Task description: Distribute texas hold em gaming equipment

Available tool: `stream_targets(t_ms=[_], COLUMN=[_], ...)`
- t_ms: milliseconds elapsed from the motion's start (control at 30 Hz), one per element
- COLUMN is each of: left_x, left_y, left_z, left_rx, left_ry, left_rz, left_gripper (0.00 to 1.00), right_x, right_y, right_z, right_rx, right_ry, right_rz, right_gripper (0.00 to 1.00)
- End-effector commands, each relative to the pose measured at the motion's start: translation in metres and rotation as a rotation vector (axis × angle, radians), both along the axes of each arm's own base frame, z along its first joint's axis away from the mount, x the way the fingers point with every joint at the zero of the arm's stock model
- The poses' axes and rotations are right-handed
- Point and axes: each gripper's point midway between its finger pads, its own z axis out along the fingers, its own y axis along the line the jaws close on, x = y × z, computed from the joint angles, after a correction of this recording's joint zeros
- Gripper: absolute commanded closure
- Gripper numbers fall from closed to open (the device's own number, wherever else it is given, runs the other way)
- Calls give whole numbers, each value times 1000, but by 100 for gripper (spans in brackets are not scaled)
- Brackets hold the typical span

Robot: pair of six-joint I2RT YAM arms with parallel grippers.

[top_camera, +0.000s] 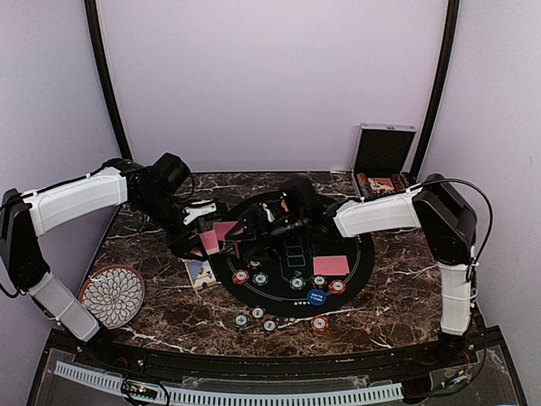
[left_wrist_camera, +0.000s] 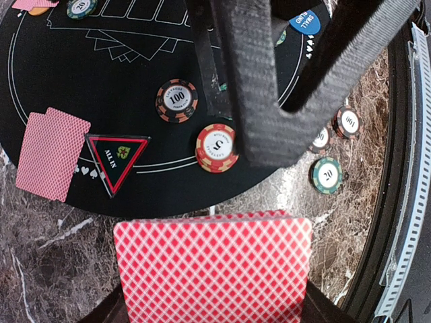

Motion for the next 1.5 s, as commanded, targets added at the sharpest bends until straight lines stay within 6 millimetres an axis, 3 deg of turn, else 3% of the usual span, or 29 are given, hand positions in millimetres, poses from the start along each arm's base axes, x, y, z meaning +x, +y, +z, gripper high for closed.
stream_targets(t_ms=[0,800,1000,1233,1467], left_x=[-2,-1,0,0,-1], left_y=[-2,-4,-4,-4,-3], left_z=[23,22,24,24,25], left_rx=[-48,-52,-53,-51,-52], left_ry=[-43,-35,-38,-36,-37], left_rz=[-12,-14,-13,-11,-11], left_gripper=[100,100,100,100,100], right_x=[-2,-17,-19,-19,-5], right_y=[23,70,83,86,70], right_z=[34,32,22,1,-10], right_rx=[136,207,202,184,155], right_ry=[-12,45,71,126,128], right_rz=[38,139,159,171,121], right_gripper=[3,11,12,18,23])
